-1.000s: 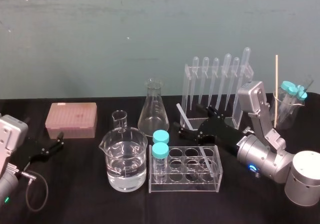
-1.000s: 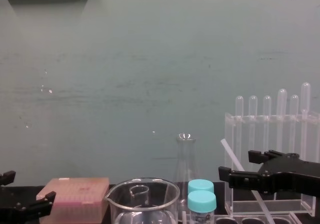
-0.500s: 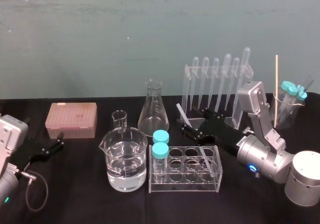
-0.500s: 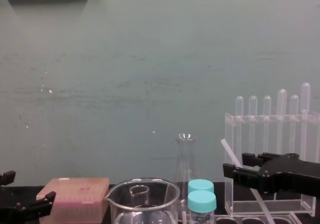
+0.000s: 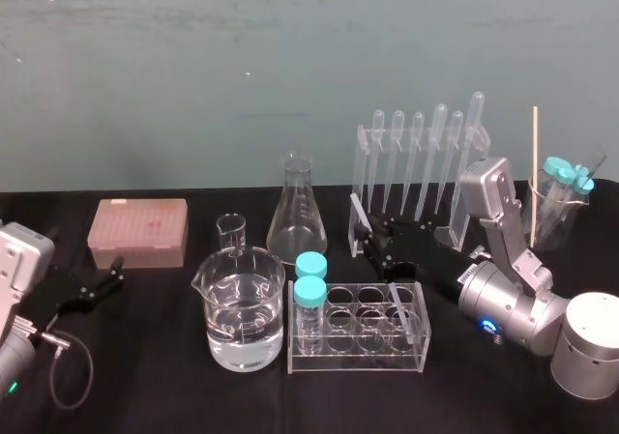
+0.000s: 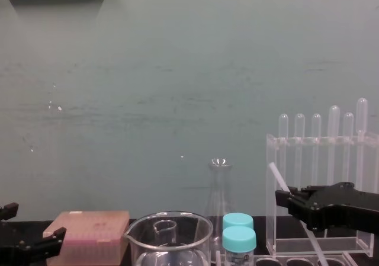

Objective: Pick up the stirring rod with one hand, then place it down.

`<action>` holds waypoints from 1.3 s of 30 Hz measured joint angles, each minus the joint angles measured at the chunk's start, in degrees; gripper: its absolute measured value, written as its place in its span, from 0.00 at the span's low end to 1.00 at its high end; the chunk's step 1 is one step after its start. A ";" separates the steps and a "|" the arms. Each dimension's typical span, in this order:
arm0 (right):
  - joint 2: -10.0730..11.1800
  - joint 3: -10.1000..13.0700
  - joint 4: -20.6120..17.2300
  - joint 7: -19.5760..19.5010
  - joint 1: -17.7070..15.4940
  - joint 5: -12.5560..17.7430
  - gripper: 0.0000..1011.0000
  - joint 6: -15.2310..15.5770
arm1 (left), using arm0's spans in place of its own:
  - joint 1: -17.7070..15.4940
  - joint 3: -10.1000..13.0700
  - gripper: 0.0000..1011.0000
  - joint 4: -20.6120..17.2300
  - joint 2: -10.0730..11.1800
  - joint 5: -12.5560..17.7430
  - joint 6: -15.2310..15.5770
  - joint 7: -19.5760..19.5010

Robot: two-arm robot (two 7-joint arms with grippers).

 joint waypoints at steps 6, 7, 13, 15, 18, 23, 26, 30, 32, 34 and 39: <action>0.00 0.00 0.00 0.00 0.00 0.00 0.07 0.00 | 0.00 0.00 0.99 0.00 0.00 0.00 0.00 0.00; -0.06 0.11 0.00 -0.04 -0.07 -0.09 0.07 -0.09 | 0.00 0.00 0.99 0.00 0.00 0.00 0.00 0.00; -1.30 2.44 -0.23 0.20 -1.10 1.02 0.07 -2.14 | 0.00 0.00 0.99 0.00 0.00 0.00 0.00 0.00; -1.76 3.37 -0.31 0.88 -1.33 2.22 0.07 -2.78 | 0.00 0.00 0.99 0.00 0.00 0.00 0.00 0.00; -2.76 5.29 -0.64 2.45 -1.70 4.78 0.07 -4.22 | 0.00 0.00 0.99 0.00 0.00 0.00 0.00 0.00; -4.19 7.92 -1.64 4.83 -1.69 7.67 0.07 -7.50 | 0.00 0.00 0.99 0.00 0.00 0.00 0.00 0.00; -4.64 8.95 -2.29 5.37 -1.44 7.61 0.07 -10.71 | 0.00 0.00 0.99 0.00 0.00 0.00 0.00 0.00; -4.92 9.77 -2.45 5.42 -1.28 4.72 0.07 -16.45 | 0.00 0.00 0.99 0.00 0.00 0.00 0.00 0.00; -5.06 10.24 -1.95 5.59 -1.18 3.07 0.07 -19.42 | 0.00 0.00 0.99 0.00 0.00 0.00 0.00 0.00; -5.14 10.53 -1.36 5.59 -1.19 1.97 0.07 -21.21 | 0.00 0.00 0.99 0.00 0.00 0.00 0.00 0.00; -5.45 11.48 0.77 6.07 -1.45 0.56 0.07 -24.02 | 0.00 0.00 0.99 0.00 0.00 0.00 0.00 0.00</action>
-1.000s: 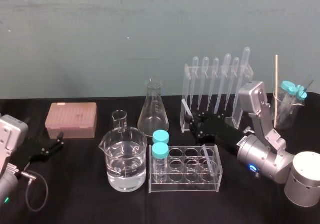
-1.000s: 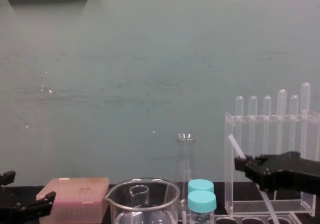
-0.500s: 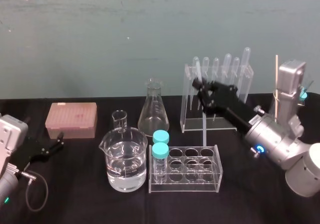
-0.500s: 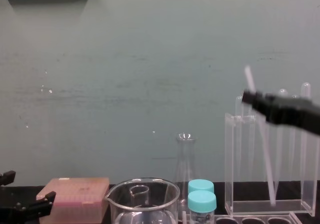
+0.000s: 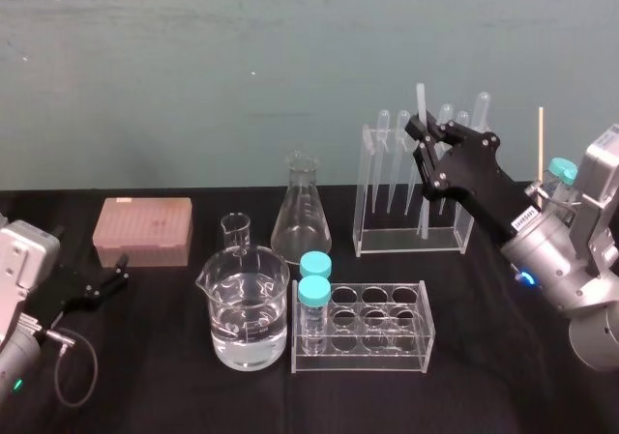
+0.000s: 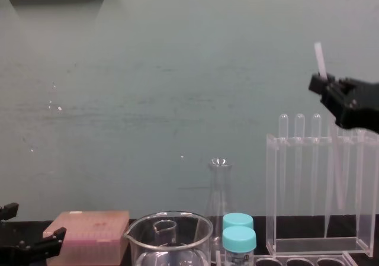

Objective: Pick up the stirring rod with one hand, then place it down.

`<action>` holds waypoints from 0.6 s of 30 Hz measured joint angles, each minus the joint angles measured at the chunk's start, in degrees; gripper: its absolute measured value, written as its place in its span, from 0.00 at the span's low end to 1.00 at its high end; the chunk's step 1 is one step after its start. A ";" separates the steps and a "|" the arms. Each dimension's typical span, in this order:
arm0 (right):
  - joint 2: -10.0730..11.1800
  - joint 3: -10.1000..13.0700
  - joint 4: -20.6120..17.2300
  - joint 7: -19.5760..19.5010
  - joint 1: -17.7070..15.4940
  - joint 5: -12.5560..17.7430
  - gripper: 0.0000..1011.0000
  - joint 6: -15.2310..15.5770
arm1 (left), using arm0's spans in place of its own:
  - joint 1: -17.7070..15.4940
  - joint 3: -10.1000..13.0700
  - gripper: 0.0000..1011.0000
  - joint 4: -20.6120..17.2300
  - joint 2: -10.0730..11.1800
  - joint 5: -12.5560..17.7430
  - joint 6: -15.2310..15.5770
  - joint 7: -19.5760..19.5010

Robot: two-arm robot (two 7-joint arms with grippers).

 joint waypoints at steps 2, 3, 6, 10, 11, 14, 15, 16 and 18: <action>-0.07 0.18 0.66 0.11 -0.20 -0.11 0.07 -0.02 | 0.00 0.00 0.99 0.00 0.00 0.00 0.00 0.00; -0.08 0.34 1.14 0.17 -0.46 -0.36 0.07 0.05 | 0.00 0.00 0.99 0.00 0.00 0.00 0.00 0.00; -0.14 0.65 1.48 0.14 -0.78 -0.56 0.07 0.63 | 0.00 0.00 0.99 0.00 0.00 0.00 0.00 0.00; -0.21 0.82 1.64 0.11 -0.94 -0.69 0.07 1.06 | 0.00 0.00 0.99 0.00 0.00 0.00 0.00 0.00; -0.21 0.82 1.63 0.11 -0.93 -0.69 0.07 1.04 | 0.00 0.00 0.99 0.00 0.00 0.00 0.00 0.00; -0.20 0.76 1.60 0.10 -0.90 -0.69 0.07 0.98 | 0.00 0.00 0.99 0.00 0.00 0.00 0.00 0.00; -0.20 0.74 1.59 0.10 -0.89 -0.69 0.07 0.93 | 0.00 0.00 0.99 0.00 0.00 0.00 0.00 0.00; -0.20 0.74 1.59 0.10 -0.89 -0.69 0.07 0.93 | 0.01 0.00 0.99 0.00 0.00 0.00 0.00 0.00; -0.19 0.71 1.57 0.10 -0.88 -0.69 0.07 0.86 | 0.00 0.00 0.99 0.00 0.00 0.00 0.00 0.00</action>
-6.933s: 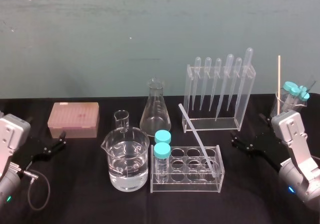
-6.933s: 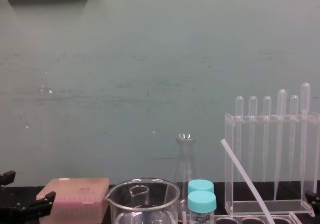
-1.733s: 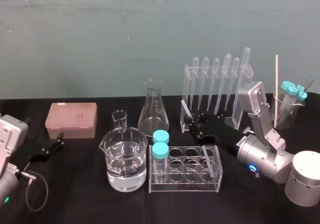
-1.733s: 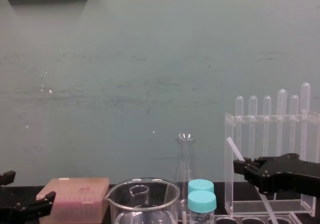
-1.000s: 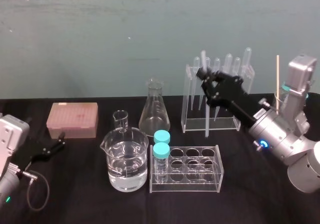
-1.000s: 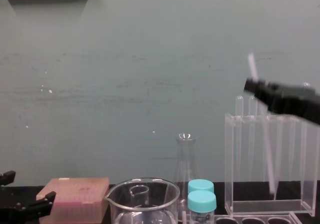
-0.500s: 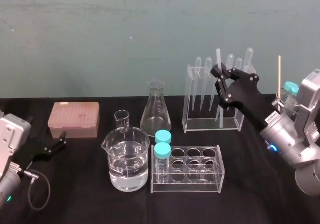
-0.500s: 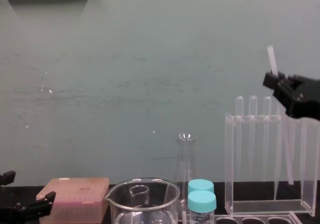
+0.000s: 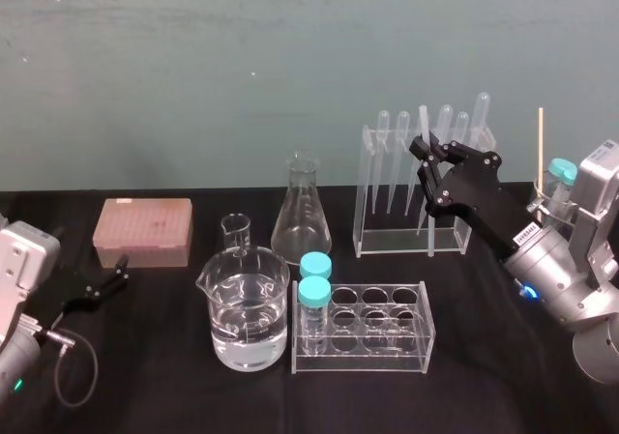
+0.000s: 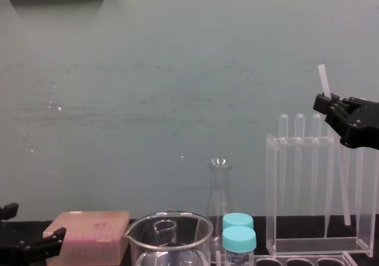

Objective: Pick up the stirring rod with one hand, then place it down.

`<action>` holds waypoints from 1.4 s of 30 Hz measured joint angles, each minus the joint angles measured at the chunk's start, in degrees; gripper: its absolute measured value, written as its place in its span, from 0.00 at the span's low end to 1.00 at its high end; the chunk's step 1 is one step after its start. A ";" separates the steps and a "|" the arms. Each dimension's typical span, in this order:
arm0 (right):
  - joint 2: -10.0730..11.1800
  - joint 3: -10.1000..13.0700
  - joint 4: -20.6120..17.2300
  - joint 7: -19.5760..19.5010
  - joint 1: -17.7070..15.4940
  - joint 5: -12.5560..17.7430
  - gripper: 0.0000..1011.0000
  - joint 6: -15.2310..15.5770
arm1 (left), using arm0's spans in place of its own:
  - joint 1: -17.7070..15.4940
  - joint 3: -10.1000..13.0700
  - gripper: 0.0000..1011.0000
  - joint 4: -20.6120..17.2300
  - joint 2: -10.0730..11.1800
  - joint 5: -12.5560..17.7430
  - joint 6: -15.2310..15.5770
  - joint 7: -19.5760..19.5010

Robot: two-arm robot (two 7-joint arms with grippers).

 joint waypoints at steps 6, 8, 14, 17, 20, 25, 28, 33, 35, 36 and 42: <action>0.02 -0.05 -0.03 -0.02 0.03 0.02 0.07 -0.11 | 0.00 0.00 0.99 0.00 0.00 0.00 0.00 0.00; 0.03 -0.06 -0.04 -0.02 0.04 0.02 0.07 -0.13 | 0.00 0.00 0.99 0.00 0.00 0.00 0.00 0.00; 0.06 -0.11 -0.08 -0.05 0.07 0.05 0.07 -0.18 | 0.00 0.00 0.99 0.00 0.00 0.00 0.00 0.00; 0.07 -0.12 -0.09 -0.05 0.09 0.06 0.07 -0.19 | 0.00 0.00 0.99 0.00 0.00 0.00 0.00 0.00; 0.07 -0.14 -0.10 -0.05 0.10 0.06 0.07 -0.20 | 0.00 0.00 0.99 0.00 0.00 0.00 0.00 0.00; 0.07 -0.14 -0.10 -0.05 0.10 0.06 0.07 -0.22 | 0.00 0.00 0.99 0.00 0.00 0.00 0.00 0.00; 0.07 -0.15 -0.11 -0.05 0.10 0.07 0.07 -0.24 | 0.00 0.00 0.99 0.00 0.00 0.00 0.00 0.00; 0.07 -0.15 -0.10 -0.04 0.10 0.07 0.07 -0.26 | -0.01 0.00 0.99 0.00 0.00 0.00 0.00 0.00; 0.07 -0.15 -0.10 -0.05 0.10 0.07 0.07 -0.26 | 0.00 0.00 0.99 0.00 0.00 0.00 0.00 0.00; 0.07 -0.14 -0.10 -0.05 0.10 0.07 0.07 -0.26 | 0.00 0.00 0.99 0.00 0.00 0.00 0.00 0.00; 0.07 -0.14 -0.10 -0.04 0.10 0.06 0.07 -0.26 | 0.00 0.00 0.99 0.00 0.00 0.00 0.00 0.00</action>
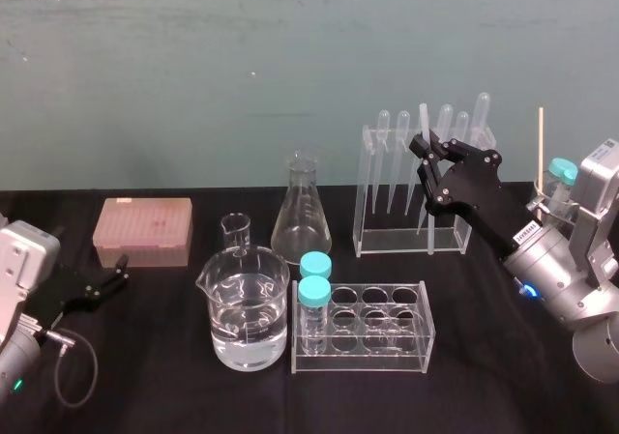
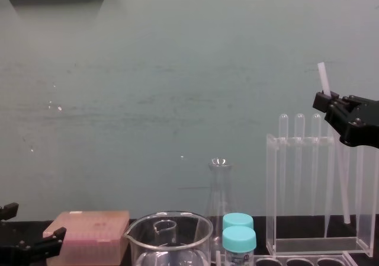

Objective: Pick up the stirring rod with one hand, then place it down.

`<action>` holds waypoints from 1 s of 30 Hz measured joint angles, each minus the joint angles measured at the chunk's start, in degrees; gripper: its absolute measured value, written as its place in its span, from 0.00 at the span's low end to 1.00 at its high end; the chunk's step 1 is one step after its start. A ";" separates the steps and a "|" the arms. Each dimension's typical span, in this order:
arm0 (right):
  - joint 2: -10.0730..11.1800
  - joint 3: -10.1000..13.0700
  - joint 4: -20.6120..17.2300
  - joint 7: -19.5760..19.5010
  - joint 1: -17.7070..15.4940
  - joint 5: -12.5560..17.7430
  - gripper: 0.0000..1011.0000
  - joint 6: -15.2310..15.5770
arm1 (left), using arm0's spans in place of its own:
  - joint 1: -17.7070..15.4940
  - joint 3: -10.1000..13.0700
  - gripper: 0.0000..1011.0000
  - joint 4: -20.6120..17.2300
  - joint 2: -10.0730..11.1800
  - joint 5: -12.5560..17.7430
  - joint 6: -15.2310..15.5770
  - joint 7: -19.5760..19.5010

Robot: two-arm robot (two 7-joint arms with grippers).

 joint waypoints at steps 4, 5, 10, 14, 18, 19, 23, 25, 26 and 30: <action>0.00 0.00 0.00 0.00 0.00 0.00 0.07 0.00 | 0.00 0.00 0.99 0.00 0.00 0.00 0.00 0.00; 0.00 0.00 0.00 0.00 0.00 0.00 0.07 0.00 | 0.00 0.00 0.99 0.00 0.00 0.00 0.00 0.00; 0.00 0.00 0.00 0.00 0.00 0.00 0.07 0.00 | 0.00 0.00 0.99 0.00 0.00 0.00 0.00 0.00; 0.00 0.00 0.00 0.00 0.00 0.00 0.07 0.00 | 0.00 0.00 0.99 0.00 0.00 0.00 0.00 0.00; 0.00 0.00 0.00 0.00 0.00 0.00 0.07 0.00 | 0.00 0.00 0.99 0.00 0.00 0.00 0.00 0.00; 0.00 0.00 0.00 0.00 0.00 0.00 0.07 0.00 | 0.00 0.00 0.99 0.00 0.00 0.00 0.00 0.00; 0.00 0.00 0.00 0.00 0.00 0.00 0.07 0.00 | 0.00 0.00 0.99 0.00 0.00 0.00 0.00 0.00; 0.00 0.00 0.00 0.00 0.00 0.00 0.07 0.00 | 0.00 0.00 0.99 0.00 0.00 0.00 0.00 0.00; 0.00 0.00 0.00 0.00 0.00 0.00 0.07 0.00 | 0.00 0.00 0.99 0.00 0.00 0.00 0.00 0.00; 0.00 0.00 0.00 0.00 0.00 0.00 0.07 0.00 | 0.00 0.00 0.99 0.00 0.00 0.00 0.00 0.00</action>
